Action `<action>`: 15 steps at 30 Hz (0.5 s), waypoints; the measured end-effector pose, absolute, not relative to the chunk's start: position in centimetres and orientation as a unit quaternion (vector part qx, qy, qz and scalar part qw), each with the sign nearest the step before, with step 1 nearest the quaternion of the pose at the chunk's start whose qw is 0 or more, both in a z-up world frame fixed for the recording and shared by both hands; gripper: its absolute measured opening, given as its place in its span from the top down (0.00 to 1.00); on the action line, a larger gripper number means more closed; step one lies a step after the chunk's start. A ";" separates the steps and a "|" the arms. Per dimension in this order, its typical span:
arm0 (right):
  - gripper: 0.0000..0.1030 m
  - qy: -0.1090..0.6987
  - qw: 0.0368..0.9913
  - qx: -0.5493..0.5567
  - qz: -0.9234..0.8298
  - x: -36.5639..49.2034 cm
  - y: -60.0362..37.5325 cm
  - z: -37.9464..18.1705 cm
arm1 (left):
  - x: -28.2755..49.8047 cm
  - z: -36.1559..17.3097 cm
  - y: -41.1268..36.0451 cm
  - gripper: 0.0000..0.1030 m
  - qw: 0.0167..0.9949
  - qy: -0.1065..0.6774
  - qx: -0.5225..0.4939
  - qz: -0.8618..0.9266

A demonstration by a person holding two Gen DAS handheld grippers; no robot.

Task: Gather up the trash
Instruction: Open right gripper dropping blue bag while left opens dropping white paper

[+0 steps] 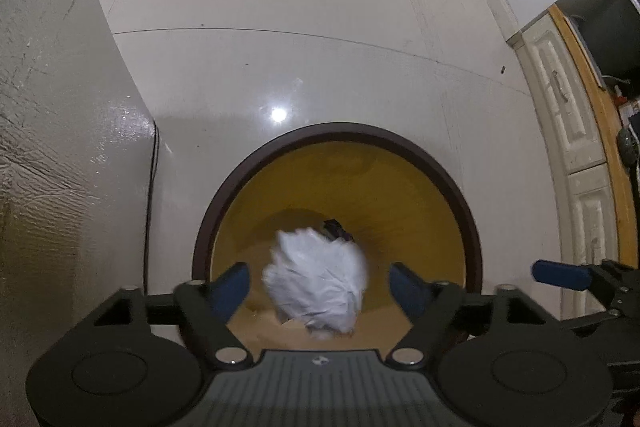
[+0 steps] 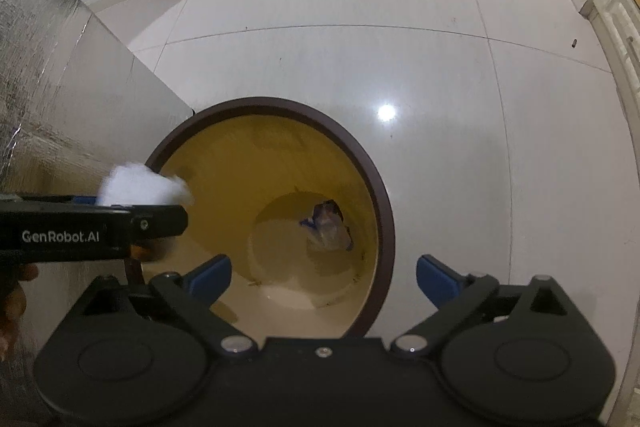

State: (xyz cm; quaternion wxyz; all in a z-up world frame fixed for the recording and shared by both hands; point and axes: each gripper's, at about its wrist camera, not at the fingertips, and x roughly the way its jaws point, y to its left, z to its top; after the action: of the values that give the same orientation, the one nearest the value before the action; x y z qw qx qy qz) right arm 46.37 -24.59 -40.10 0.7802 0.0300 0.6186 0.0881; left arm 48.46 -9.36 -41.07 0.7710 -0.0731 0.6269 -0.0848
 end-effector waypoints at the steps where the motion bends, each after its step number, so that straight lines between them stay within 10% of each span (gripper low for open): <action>1: 0.00 0.619 0.780 0.025 0.088 46.3 -24.6 -40.1 | 48.4 -41.1 -9.4 0.17 0.770 0.628 -0.068 -0.084; 15: 0.00 0.618 0.781 0.018 0.090 45.5 -24.7 -39.9 | 47.6 -41.1 -8.4 0.00 0.763 0.644 -0.021 -0.049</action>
State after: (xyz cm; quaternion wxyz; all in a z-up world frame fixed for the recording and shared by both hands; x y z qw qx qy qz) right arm 45.54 -24.69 -39.90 0.7809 0.0179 0.6180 0.0895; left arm 47.65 -8.41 -41.09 0.7629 -0.0207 0.6443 -0.0494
